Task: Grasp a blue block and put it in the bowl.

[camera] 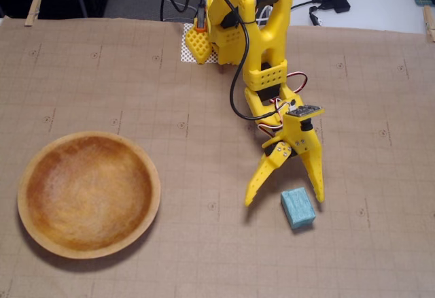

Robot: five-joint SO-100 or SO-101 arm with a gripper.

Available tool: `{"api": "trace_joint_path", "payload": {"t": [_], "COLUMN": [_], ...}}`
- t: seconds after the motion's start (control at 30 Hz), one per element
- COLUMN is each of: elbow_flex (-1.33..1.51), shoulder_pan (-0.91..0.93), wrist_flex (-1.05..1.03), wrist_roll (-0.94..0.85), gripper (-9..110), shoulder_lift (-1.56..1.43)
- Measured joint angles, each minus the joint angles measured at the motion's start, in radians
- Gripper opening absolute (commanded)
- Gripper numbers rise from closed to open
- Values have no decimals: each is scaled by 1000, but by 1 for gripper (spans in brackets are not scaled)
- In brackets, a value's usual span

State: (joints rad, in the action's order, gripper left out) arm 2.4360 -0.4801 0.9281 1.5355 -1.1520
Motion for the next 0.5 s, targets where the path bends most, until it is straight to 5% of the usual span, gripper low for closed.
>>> {"api": "trace_joint_path", "payload": {"t": [0.5], "elbow_flex": [-106], "shoulder_pan": [15], "wrist_flex": [-225], "wrist_roll": [5], "gripper": [57], "shoulder_lift": [0]}}
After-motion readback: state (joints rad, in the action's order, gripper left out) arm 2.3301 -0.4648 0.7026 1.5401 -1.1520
